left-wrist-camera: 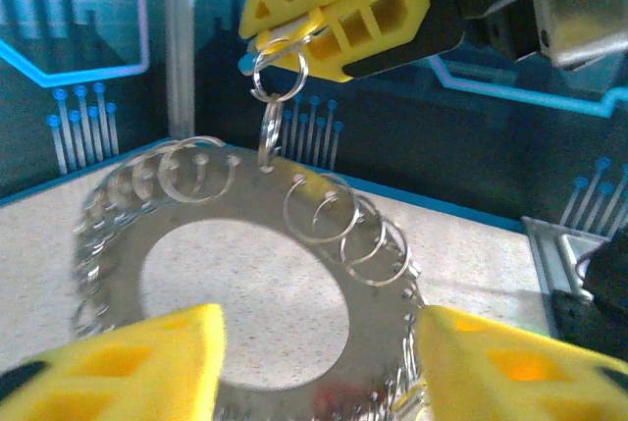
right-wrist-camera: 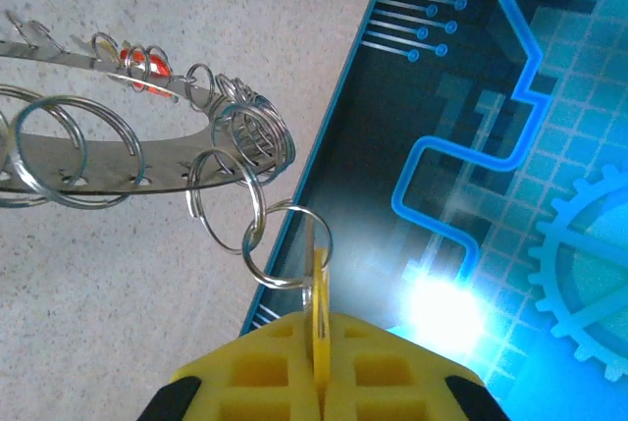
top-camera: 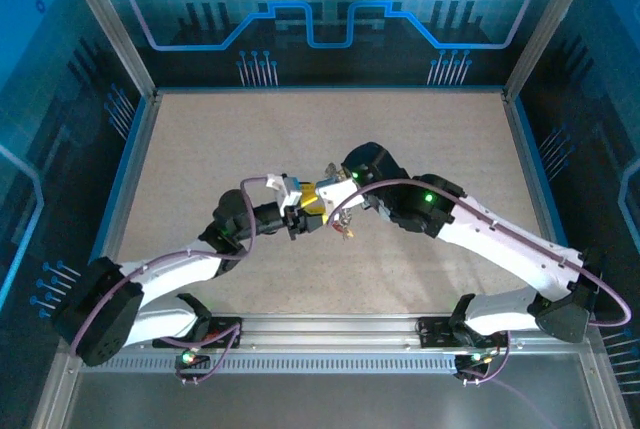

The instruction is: Put the keys on the keyring

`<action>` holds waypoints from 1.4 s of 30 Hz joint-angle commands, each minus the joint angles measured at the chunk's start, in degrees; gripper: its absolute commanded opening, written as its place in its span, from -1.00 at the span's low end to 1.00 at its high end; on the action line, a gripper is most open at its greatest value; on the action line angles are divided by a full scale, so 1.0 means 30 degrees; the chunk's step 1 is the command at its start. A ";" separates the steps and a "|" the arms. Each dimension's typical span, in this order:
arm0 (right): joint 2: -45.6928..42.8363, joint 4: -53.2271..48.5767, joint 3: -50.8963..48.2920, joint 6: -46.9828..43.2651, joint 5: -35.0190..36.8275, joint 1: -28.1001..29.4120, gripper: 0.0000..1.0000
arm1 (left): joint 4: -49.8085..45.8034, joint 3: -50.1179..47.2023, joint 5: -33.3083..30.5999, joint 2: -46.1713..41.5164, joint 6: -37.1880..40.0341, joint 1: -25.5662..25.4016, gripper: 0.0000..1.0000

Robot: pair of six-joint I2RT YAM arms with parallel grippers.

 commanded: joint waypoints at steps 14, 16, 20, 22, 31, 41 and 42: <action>0.3879 -0.5015 0.3441 0.4676 -0.0008 -0.0361 -1.00 | -1.0900 -0.0945 -1.0581 -0.6759 -0.7626 0.6686 0.98; 0.4580 -0.5491 0.3926 0.5770 -0.0318 -0.0135 -1.00 | -1.1586 -0.0874 -1.0633 -0.7151 -0.8088 0.7410 0.98; 0.6107 -0.6628 0.5362 0.7628 -0.1404 0.0295 -1.00 | -1.3284 -0.0141 -1.0786 -0.6769 -0.8607 0.8432 0.98; 0.6880 -0.6849 0.5835 0.8127 -0.1803 0.0375 -1.00 | -1.3628 0.0132 -1.0764 -0.6224 -0.8995 0.8737 0.98; 0.8632 -0.6240 0.5784 0.8696 -0.3605 -0.0558 -1.00 | -1.2474 -0.0184 -1.0060 -0.5060 -0.9495 0.9020 0.98; 0.8130 -0.5183 0.2920 0.8565 -0.4612 -0.3470 -1.00 | -1.3944 0.0634 -1.0216 -0.4146 -0.9424 0.9049 0.98; 0.7996 -0.4962 0.2539 0.8536 -0.4760 -0.3815 -1.00 | -1.3955 0.0775 -1.0018 -0.3839 -0.9464 0.9051 0.98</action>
